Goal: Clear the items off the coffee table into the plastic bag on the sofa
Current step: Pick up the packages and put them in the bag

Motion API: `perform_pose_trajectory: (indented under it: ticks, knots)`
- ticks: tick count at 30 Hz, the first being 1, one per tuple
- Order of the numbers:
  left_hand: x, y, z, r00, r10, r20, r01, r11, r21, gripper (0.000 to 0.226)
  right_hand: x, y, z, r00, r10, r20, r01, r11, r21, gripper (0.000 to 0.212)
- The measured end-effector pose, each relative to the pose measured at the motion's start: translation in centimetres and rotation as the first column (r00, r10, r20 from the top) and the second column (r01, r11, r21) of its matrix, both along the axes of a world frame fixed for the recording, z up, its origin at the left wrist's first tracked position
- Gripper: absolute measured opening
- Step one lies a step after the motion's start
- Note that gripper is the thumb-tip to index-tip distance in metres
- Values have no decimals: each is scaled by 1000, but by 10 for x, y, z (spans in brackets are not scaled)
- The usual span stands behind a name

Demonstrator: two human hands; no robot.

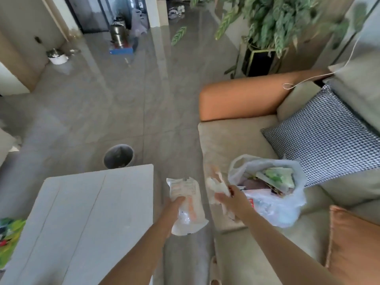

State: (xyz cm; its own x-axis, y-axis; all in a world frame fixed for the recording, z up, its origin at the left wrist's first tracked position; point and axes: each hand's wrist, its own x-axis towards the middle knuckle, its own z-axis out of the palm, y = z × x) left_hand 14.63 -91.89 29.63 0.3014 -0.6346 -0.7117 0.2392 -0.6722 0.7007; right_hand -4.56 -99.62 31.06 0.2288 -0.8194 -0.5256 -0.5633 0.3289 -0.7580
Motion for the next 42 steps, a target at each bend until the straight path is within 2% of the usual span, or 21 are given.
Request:
perform_pose_trajectory:
  ticks: [3,6,9,11,15,18,21,25,28,29,31,32,33,35,36,37,39,40,41,42]
  knots:
    - [-49,-47,-19,997,-73,-1,73,997,36,27,-52,-34,-22,990,-133,-47,137,987,80,38]
    - [-96,-92,-32,992,-123,-4,123,991,45,23,-94,-70,-38,965,-253,-69,258,962,89,36]
    - [-134,-137,-47,989,-147,-22,148,986,74,44,-130,-107,-60,941,-325,-91,332,940,80,28]
    - [-154,-166,-66,983,-179,-43,183,978,103,54,-153,-131,-80,921,-353,-165,364,930,45,29]
    - [-188,-215,-103,951,-286,-120,303,938,169,37,-190,-169,-121,860,-418,-293,454,889,65,38]
    - [-210,-244,-130,894,-432,-122,448,868,215,46,-207,-188,-152,841,-384,-381,445,891,84,38]
    - [-226,-265,-157,870,-486,-84,493,847,199,64,-210,-202,-177,847,-377,-376,416,909,26,39]
    - [-243,-282,-190,909,-414,-39,416,900,128,52,-208,-209,-206,868,-286,-405,304,952,-22,61]
    - [-252,-286,-210,895,-442,62,430,891,145,49,-215,-204,-215,838,-236,-491,251,967,-36,68]
    - [-255,-287,-213,847,-512,145,484,854,188,50,-218,-202,-216,824,-201,-530,219,975,-30,68]
    - [-258,-287,-220,613,-698,370,595,716,365,57,-226,-197,-218,792,-108,-601,117,993,-25,67]
    - [-258,-286,-224,514,-734,444,605,677,420,62,-229,-194,-216,772,-61,-633,61,998,-22,68]
    - [-259,-285,-225,498,-736,458,612,673,416,62,-233,-191,-216,754,-20,-656,16,1000,-11,70]
    - [-261,-279,-226,582,-712,393,626,701,342,58,-239,-187,-214,729,35,-684,-44,999,5,77]
    - [-261,-276,-225,589,-717,372,639,695,328,58,-242,-185,-212,724,55,-687,-68,998,8,79]
    - [-260,-272,-222,543,-742,393,660,666,346,59,-244,-184,-210,723,64,-688,-88,996,0,79]
    - [-253,-267,-214,348,-730,589,647,641,413,55,-247,-183,-204,724,47,-688,-118,991,-57,76]
    - [-248,-267,-208,239,-676,697,610,663,434,51,-249,-182,-202,721,34,-692,-146,984,-105,70]
    - [-243,-268,-202,168,-603,780,576,702,419,46,-251,-182,-200,704,18,-710,-184,970,-158,63]
    - [-238,-271,-199,136,-538,832,550,739,388,44,-253,-182,-200,677,0,-736,-221,954,-204,55]
